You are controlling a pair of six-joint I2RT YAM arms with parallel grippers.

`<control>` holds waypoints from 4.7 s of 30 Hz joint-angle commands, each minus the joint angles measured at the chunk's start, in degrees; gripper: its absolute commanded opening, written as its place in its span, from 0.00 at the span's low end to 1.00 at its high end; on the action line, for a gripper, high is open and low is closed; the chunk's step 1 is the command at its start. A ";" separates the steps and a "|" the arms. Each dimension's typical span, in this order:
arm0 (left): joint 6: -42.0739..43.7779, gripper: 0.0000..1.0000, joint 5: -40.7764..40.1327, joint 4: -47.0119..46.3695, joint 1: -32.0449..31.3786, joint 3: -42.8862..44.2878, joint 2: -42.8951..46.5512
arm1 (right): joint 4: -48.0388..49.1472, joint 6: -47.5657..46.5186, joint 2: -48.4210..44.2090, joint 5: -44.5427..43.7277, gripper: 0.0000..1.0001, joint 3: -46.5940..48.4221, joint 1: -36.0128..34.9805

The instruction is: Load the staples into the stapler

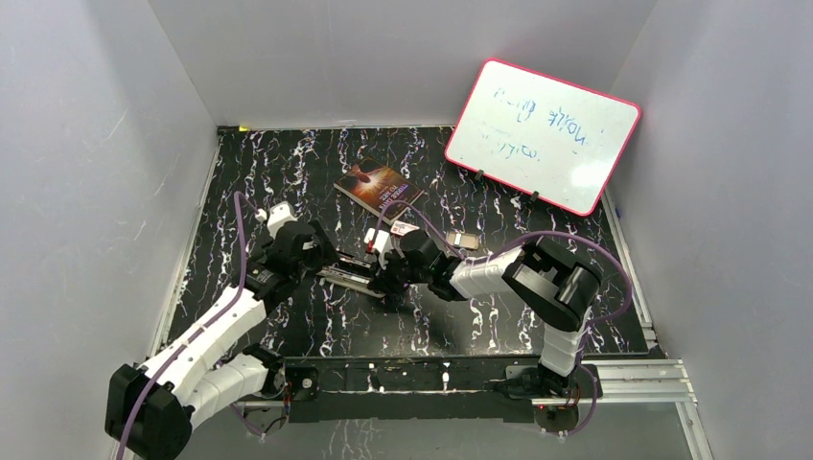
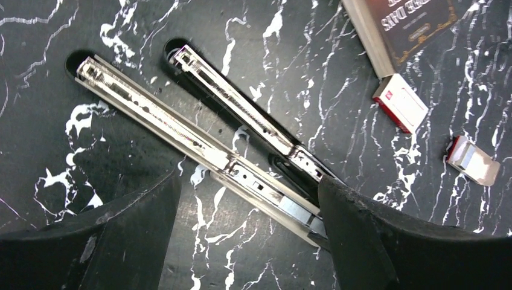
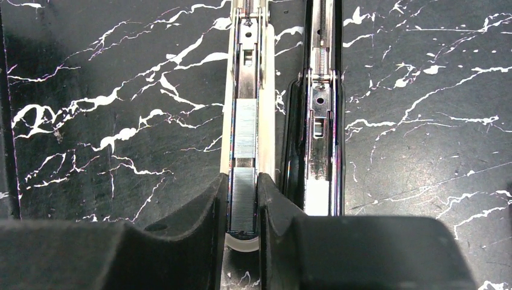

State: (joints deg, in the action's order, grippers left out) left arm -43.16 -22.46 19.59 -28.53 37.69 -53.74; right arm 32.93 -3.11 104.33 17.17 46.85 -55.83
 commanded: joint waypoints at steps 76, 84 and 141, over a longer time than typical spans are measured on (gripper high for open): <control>14.60 0.50 27.68 -51.22 2.63 -27.53 -1.14 | -8.49 -5.28 0.24 9.38 0.00 0.58 2.81; 22.91 0.52 16.45 -45.66 -6.58 -24.64 -3.82 | -8.49 -8.06 1.54 14.02 0.00 1.48 5.09; 10.94 0.80 4.03 -19.79 -10.96 -10.50 -0.71 | -16.23 -12.66 -11.82 13.00 0.50 -4.63 5.98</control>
State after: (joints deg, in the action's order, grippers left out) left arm -29.17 -15.79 -2.26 -41.89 25.32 -53.08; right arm 19.75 -15.20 96.36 31.05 42.52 -49.63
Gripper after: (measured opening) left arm 0.793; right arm 0.484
